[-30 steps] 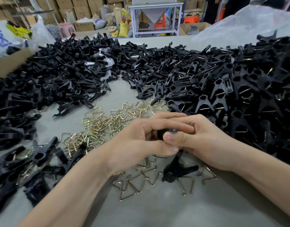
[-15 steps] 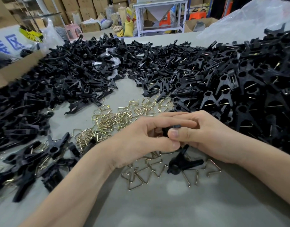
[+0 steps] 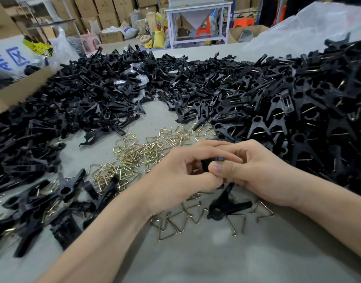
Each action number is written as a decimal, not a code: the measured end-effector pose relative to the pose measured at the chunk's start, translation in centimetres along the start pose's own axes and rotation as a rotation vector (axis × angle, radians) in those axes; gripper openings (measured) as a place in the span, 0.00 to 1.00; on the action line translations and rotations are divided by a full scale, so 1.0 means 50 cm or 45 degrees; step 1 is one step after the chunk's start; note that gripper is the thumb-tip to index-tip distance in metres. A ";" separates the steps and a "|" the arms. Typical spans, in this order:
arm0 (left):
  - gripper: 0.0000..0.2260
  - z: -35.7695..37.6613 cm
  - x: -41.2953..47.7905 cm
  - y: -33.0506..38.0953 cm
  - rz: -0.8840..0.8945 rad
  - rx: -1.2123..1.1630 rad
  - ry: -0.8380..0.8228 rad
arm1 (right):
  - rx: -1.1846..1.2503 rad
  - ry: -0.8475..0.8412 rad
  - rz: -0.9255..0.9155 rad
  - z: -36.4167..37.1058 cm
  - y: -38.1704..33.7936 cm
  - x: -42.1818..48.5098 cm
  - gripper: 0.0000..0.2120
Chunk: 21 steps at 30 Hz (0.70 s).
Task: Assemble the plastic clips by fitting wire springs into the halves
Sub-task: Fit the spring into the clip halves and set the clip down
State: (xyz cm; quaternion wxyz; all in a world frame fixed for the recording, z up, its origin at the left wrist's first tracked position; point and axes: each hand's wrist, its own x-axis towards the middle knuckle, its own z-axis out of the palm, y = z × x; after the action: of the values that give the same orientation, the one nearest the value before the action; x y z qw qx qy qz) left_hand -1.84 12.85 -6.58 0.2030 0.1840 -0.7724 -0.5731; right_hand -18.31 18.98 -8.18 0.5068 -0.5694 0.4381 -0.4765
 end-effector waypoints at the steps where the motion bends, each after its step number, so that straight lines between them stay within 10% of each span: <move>1: 0.17 0.000 0.000 -0.001 0.003 0.000 0.001 | 0.009 -0.017 -0.001 -0.002 0.002 0.001 0.19; 21: 0.16 0.018 0.010 -0.007 0.150 0.059 0.325 | 0.686 0.070 0.146 0.005 -0.020 0.006 0.17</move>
State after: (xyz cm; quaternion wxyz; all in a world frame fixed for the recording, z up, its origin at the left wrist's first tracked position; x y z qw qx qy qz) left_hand -2.73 13.19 -7.10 0.3284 0.2143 -0.7628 -0.5141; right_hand -17.99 18.85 -7.15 0.6540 -0.3751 0.3408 -0.5616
